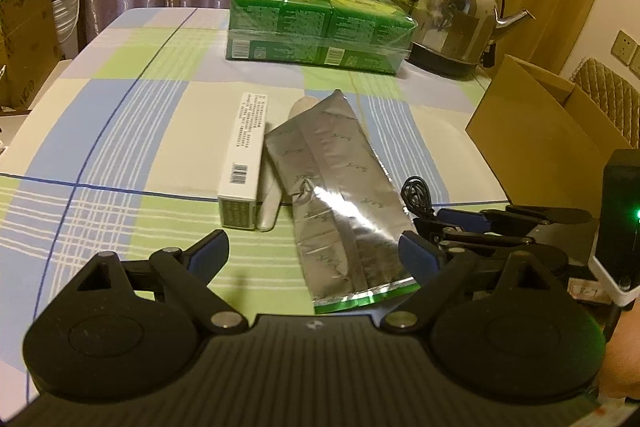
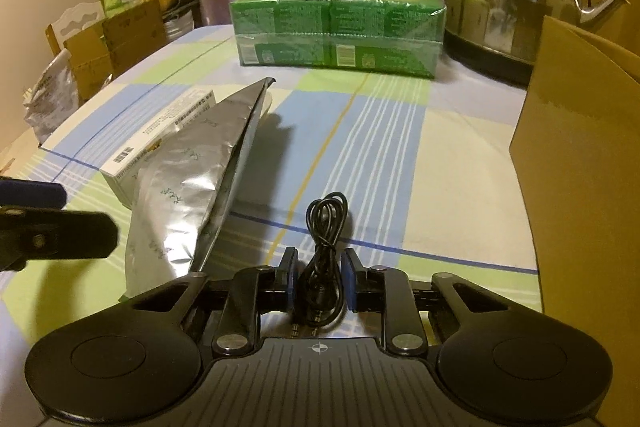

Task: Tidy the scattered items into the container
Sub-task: 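Grasp the black cable with the right tool, then grasp the silver foil bag with the left tool while the right tool holds the cable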

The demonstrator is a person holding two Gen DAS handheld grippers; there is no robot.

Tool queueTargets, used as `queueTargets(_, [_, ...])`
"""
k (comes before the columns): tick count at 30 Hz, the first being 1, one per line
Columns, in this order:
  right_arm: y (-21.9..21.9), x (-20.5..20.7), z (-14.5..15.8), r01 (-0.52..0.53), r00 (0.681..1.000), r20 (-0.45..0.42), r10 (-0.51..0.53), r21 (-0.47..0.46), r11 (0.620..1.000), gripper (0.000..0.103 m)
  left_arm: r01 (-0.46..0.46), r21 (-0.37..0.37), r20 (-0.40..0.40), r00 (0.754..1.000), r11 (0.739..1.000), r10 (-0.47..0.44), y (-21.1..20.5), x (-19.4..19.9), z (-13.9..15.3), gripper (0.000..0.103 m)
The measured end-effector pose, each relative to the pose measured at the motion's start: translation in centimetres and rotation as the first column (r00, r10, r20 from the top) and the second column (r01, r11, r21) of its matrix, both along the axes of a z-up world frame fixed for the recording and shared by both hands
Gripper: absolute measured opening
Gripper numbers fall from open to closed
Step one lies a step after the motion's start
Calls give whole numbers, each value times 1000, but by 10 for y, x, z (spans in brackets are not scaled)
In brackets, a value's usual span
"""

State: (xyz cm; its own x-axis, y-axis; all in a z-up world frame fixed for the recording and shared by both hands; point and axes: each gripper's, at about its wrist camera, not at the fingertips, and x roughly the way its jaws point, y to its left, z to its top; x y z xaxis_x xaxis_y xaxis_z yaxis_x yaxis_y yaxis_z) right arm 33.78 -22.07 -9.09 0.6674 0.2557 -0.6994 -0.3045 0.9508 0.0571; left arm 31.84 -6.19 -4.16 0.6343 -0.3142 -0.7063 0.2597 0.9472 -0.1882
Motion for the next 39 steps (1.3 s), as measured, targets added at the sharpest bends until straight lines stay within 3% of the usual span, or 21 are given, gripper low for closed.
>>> queueTargets(13, [-21, -45, 6, 55, 998, 10, -54, -26, 998, 16, 24, 2, -27, 999, 1000, -24, -36, 19, -12, 89])
queueTargets(19, [-25, -57, 7, 55, 998, 12, -55, -29, 998, 16, 27, 51, -43, 999, 998, -25, -53, 32, -23, 89])
queueTargets(23, [-26, -63, 7, 54, 998, 12, -54, -30, 998, 16, 26, 89, -55, 998, 996, -21, -58, 37, -27, 82])
queueTargets(25, [-25, -67, 8, 47, 999, 9, -47, -32, 998, 16, 35, 106, -54, 998, 994, -29, -60, 35, -27, 73])
queueTargets(32, [-23, -95, 10, 19, 1000, -15, -19, -28, 999, 16, 106, 158, -83, 992, 982, -94, -57, 6, -21, 64])
queueTargets(39, [-24, -144, 15, -15, 998, -54, 13, -42, 999, 16, 263, 227, -129, 963, 938, -239, -41, -64, -12, 63])
